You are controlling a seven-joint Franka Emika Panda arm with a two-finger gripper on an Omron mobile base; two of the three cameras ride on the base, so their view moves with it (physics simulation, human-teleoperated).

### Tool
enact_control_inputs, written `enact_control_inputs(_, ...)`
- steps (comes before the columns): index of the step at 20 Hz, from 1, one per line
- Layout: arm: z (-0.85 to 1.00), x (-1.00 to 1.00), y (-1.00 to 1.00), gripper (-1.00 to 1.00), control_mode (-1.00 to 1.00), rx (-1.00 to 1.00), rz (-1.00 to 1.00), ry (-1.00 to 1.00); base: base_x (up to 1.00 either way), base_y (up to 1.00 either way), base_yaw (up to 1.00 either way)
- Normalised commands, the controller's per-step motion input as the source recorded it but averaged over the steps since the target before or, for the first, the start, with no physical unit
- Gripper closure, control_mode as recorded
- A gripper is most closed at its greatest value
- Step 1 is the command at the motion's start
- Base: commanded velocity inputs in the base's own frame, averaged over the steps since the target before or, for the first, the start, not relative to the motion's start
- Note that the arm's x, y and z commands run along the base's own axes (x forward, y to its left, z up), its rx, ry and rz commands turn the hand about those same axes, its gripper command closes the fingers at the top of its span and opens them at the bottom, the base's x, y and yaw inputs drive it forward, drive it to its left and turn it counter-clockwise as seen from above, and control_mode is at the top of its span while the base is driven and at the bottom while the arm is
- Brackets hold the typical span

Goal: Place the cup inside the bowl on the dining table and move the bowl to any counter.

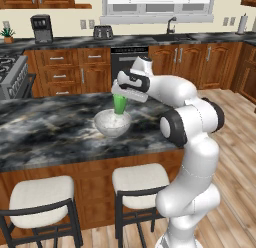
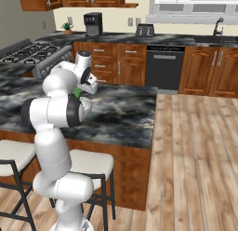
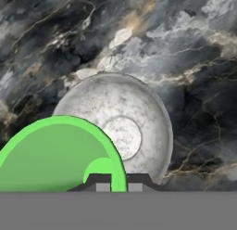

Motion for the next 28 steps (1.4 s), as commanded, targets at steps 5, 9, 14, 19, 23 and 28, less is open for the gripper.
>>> enact_control_inputs(5,0.00,0.03,0.21,1.00,-1.00,0.00,0.00,0.05,0.00,0.00,0.00)
enact_control_inputs(9,-0.03,0.00,0.21,1.00,-1.00,0.00,0.00,0.06,0.00,0.00,0.00)
enact_control_inputs(14,-0.12,0.00,0.08,1.00,-1.00,0.00,0.00,0.05,0.00,0.00,0.00)
enact_control_inputs(19,-0.07,0.00,0.00,1.00,-1.00,0.00,0.00,0.01,0.00,0.00,0.00)
enact_control_inputs(23,-0.02,0.00,0.00,1.00,-1.00,0.00,0.00,0.00,0.00,0.00,0.00)
enact_control_inputs(28,-0.03,0.00,0.00,1.00,-1.00,-0.01,0.00,0.00,0.00,0.00,0.00)
